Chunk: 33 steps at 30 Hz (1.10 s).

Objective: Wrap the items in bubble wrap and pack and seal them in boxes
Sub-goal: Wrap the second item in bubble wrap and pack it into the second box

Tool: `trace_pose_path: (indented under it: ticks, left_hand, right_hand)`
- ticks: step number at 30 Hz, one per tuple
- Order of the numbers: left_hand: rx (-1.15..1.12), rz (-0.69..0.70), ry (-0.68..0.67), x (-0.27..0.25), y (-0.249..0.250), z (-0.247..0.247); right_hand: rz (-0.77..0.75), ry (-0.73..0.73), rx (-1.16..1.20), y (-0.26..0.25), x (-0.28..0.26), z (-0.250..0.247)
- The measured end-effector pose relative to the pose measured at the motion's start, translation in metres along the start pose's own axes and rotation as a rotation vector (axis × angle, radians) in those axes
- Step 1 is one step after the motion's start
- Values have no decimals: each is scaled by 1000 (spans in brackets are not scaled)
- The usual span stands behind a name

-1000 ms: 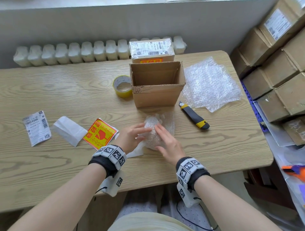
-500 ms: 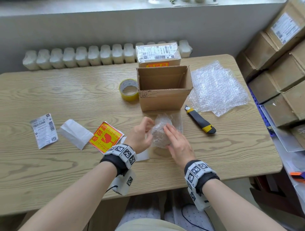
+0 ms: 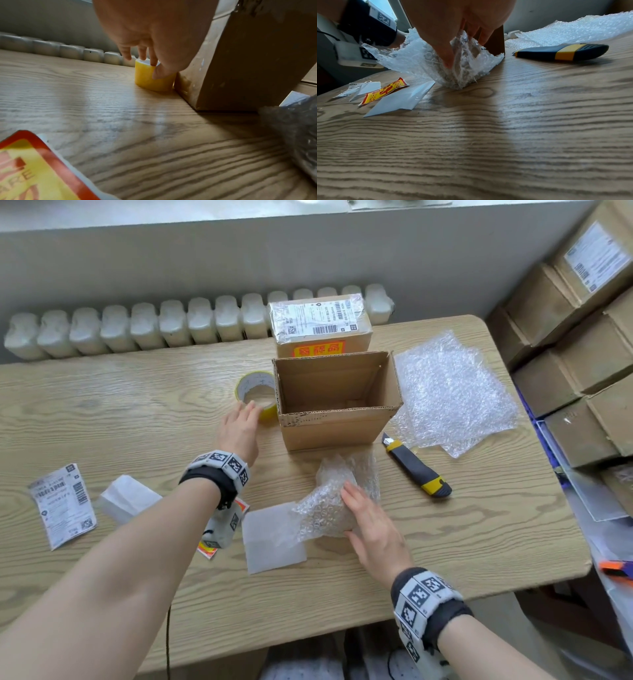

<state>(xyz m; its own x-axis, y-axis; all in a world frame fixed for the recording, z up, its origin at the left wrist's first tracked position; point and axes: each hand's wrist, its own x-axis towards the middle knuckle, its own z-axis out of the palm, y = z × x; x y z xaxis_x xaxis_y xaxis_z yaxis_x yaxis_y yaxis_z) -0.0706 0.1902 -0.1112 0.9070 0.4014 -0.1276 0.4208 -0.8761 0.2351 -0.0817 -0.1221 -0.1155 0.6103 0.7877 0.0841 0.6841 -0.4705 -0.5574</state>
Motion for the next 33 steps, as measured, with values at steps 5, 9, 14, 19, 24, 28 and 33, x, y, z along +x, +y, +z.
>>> trace_pose_path:
  ticks: [5, 9, 14, 19, 24, 28, 33]
  left_hand:
    - [47, 22, 95, 7, 5, -1]
    - [75, -12, 35, 8, 8, -2]
    - [35, -31, -16, 0, 10, -13]
    - [-235, -38, 47, -44, 13, -31]
    - [-421, -88, 93, -106, 25, -42]
    - [-488, -130, 166, -140, 36, -45]
    - [-711, -169, 173, -161, 50, -46]
  right_hand:
    - [8, -37, -5, -1, 1, -3]
    - [2, -61, -8, -2, 5, -5]
    - [10, -83, -11, -5, 9, -9]
    - [8, -115, -64, -10, 17, -19]
    - [7, -203, -90, -15, 20, -31]
    - [-4, -309, -103, -23, 23, -39]
    - [57, -326, -56, -29, 27, -40]
